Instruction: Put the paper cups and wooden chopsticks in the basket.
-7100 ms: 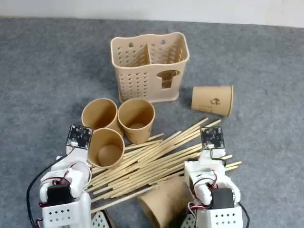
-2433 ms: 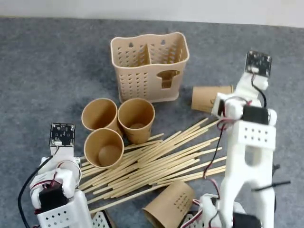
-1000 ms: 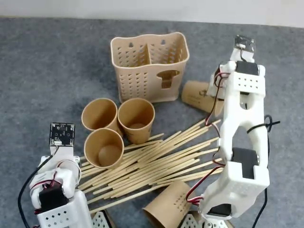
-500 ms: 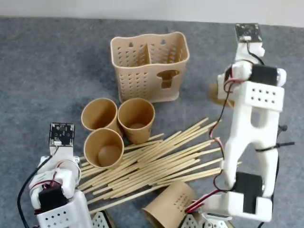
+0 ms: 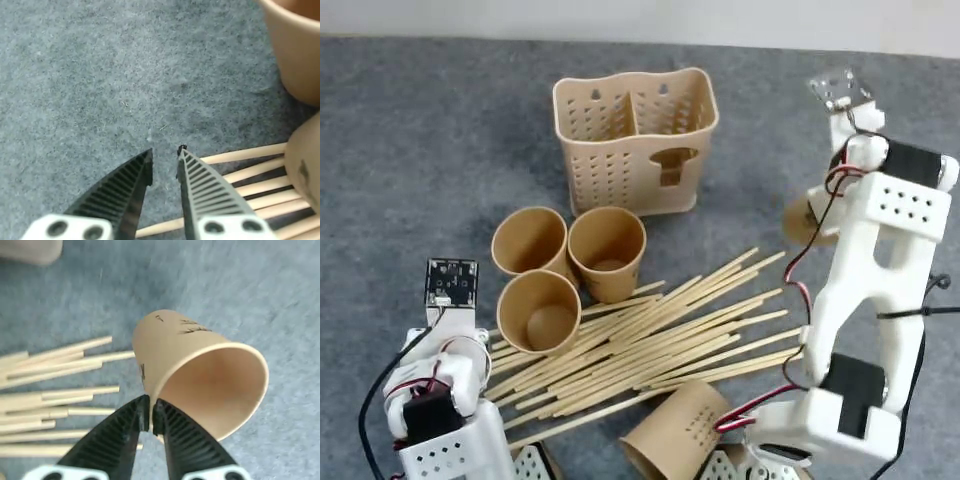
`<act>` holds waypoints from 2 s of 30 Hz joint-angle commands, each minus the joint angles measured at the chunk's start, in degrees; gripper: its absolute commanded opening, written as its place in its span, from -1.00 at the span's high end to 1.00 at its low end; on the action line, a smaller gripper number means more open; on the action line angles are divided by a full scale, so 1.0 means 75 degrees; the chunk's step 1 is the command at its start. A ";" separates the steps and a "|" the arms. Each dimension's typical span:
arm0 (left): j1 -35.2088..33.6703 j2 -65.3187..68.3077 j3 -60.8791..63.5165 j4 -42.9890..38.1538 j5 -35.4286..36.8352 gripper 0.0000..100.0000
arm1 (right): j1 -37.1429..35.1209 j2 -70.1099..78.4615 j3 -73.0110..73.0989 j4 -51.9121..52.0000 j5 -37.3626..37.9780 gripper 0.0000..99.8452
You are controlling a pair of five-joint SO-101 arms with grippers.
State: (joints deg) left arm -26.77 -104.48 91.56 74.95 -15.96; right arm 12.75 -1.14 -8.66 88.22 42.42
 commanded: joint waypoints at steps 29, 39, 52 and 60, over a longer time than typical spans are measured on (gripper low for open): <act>-0.0076 -0.0111 -0.0064 -0.0094 -0.0023 0.80 | 0.0111 0.0557 -0.0240 0.0920 0.0645 0.99; -0.0088 -0.0111 -0.0064 -0.0082 -0.0035 0.80 | 0.0311 -0.1764 -0.1166 0.1635 0.0703 0.99; -0.0100 -0.0111 -0.0064 -0.0082 -0.0035 0.80 | -0.1577 -0.3897 -0.1237 0.1553 0.0656 0.99; -0.0100 -0.0111 -0.0064 -0.0082 -0.0035 0.80 | -0.2878 -0.3839 -0.1237 0.0346 0.0656 0.99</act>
State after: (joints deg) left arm -26.77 -104.48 91.56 74.95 -15.96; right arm -5.36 -28.66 -15.34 96.31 46.99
